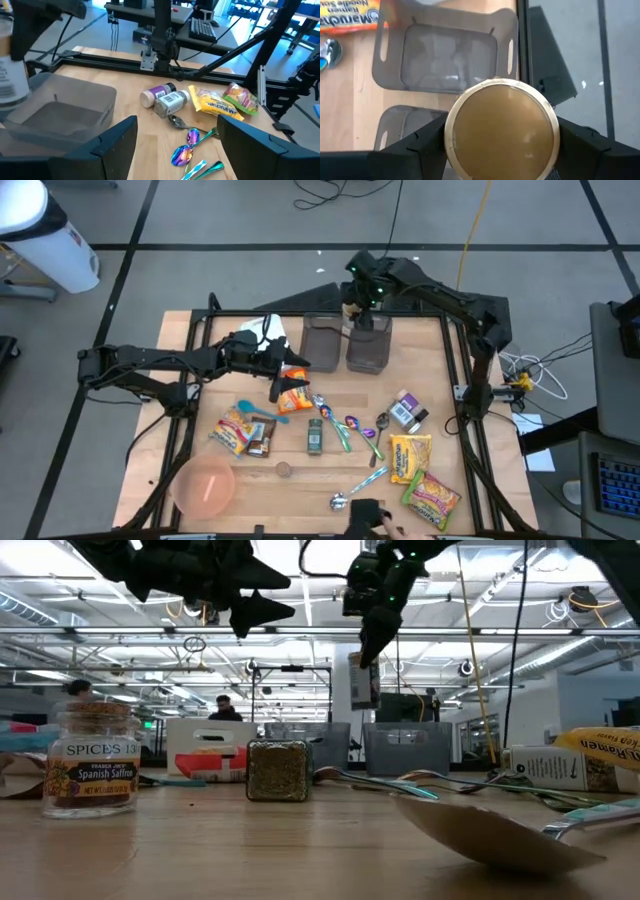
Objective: Pick & Place Food Item
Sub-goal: Put the gold seasoning bottle into the left black bin
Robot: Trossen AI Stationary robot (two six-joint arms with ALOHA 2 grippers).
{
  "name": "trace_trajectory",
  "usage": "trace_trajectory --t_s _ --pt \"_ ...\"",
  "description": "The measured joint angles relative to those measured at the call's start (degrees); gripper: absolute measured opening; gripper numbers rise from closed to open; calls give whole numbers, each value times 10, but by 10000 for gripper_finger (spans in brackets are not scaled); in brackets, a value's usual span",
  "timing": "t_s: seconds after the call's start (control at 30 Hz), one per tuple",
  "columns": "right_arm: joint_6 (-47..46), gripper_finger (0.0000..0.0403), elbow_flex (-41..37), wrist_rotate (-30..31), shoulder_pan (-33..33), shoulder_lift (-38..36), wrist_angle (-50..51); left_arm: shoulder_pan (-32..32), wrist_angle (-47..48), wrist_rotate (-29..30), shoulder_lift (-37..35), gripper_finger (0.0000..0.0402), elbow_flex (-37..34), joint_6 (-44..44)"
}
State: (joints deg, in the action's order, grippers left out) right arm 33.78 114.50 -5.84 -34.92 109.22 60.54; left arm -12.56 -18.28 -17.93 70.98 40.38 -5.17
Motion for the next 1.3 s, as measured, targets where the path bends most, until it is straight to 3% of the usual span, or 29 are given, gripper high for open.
trace_trajectory --t_s 0.27,0.5,0.67,0.93,1.3 --pt "1 270 51 -5 5 46 -22 0 0 0 0 278 0 -3" --pt "-35 270 51 -65 6 45 -49 -5 12 1 -10 278 0 -6" --pt "-47 270 42 -95 5 49 -67 -17 63 51 -53 278 1 25" --pt "-45 270 37 -95 2 96 -100 -20 108 79 -103 278 1 53" --pt "-46 270 37 -113 -20 143 -118 -20 148 83 -110 278 1 65"
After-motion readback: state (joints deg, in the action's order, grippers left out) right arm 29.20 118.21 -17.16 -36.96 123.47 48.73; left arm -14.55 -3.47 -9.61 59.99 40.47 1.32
